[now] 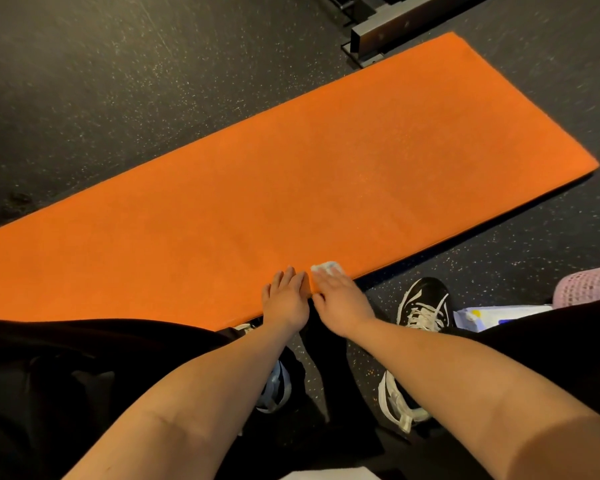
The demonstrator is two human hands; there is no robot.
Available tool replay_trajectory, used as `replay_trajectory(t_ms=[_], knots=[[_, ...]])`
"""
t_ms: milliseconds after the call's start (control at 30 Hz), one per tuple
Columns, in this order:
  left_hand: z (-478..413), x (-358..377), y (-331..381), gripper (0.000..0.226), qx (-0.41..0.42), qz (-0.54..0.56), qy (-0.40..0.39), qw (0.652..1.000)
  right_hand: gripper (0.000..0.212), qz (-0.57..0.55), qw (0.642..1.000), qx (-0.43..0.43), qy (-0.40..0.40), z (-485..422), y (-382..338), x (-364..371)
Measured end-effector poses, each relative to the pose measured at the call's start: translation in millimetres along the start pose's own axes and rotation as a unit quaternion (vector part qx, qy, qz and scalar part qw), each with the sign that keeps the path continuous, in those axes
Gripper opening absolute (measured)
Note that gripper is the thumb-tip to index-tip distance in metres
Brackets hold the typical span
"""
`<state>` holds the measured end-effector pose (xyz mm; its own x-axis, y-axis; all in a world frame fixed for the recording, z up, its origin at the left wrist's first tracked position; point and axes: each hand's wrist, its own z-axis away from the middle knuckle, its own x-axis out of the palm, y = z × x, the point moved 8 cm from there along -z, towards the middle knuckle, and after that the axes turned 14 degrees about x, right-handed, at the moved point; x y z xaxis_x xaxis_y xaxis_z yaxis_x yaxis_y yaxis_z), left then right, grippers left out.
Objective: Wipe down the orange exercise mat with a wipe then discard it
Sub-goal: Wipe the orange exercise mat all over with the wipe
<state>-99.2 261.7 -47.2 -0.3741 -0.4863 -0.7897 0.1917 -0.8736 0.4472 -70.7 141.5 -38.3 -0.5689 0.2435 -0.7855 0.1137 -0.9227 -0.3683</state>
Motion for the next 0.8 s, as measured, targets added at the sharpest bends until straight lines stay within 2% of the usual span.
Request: replay_trajectory(t_ms=[67,133,200,300,367,433,533,600,667,767,800], knots=[[0.7,1.4,-2.5,0.05,0.002,0.006,0.004,1.0,0.055,0.027,0.998,-0.062,-0.014,5.7,-13.2,10.8],[0.2,0.9,-4.3,0.049,0.001,0.005,0.009,1.0,0.056,0.06,0.995,-0.073,-0.008,-0.8,-4.7,10.4],[-0.6,-1.6,-4.2,0.048,-0.003,-0.003,0.012,1.0,0.058,0.068,0.997,-0.028,0.01,-12.7,17.5,1.5],[0.6,-4.7,-2.5,0.047,-0.008,-0.006,0.026,1.0,0.061,0.017,0.994,0.107,0.001,-24.8,52.9,-8.2],[0.3,-7.0,-3.5,0.047,-0.012,-0.007,0.039,0.999,0.064,0.024,0.992,0.123,-0.004,-22.5,48.4,-3.0],[-2.4,-8.7,-6.1,0.047,-0.019,-0.009,0.043,0.999,0.065,0.014,0.997,0.077,-0.007,-17.2,26.5,4.5],[-7.9,-10.4,-8.5,0.046,-0.028,-0.017,0.039,0.999,0.058,0.037,0.998,-0.049,-0.022,-12.3,-6.4,16.6],[-9.9,-10.5,-8.4,0.046,-0.031,-0.022,0.033,0.999,0.056,0.054,0.995,-0.081,-0.025,-18.1,-7.5,14.9],[-11.2,-10.0,-8.2,0.046,-0.029,-0.033,0.025,0.999,0.058,0.051,0.998,-0.035,-0.005,-33.5,9.7,5.3],[-12.7,-10.4,-9.3,0.045,-0.028,-0.046,0.023,0.998,0.064,-0.009,0.99,0.142,-0.007,-54.7,51.8,-11.7],[-13.9,-11.3,-10.0,0.045,-0.03,-0.047,0.026,0.998,0.065,-0.013,0.987,0.161,-0.017,-57.8,54.1,-12.2]])
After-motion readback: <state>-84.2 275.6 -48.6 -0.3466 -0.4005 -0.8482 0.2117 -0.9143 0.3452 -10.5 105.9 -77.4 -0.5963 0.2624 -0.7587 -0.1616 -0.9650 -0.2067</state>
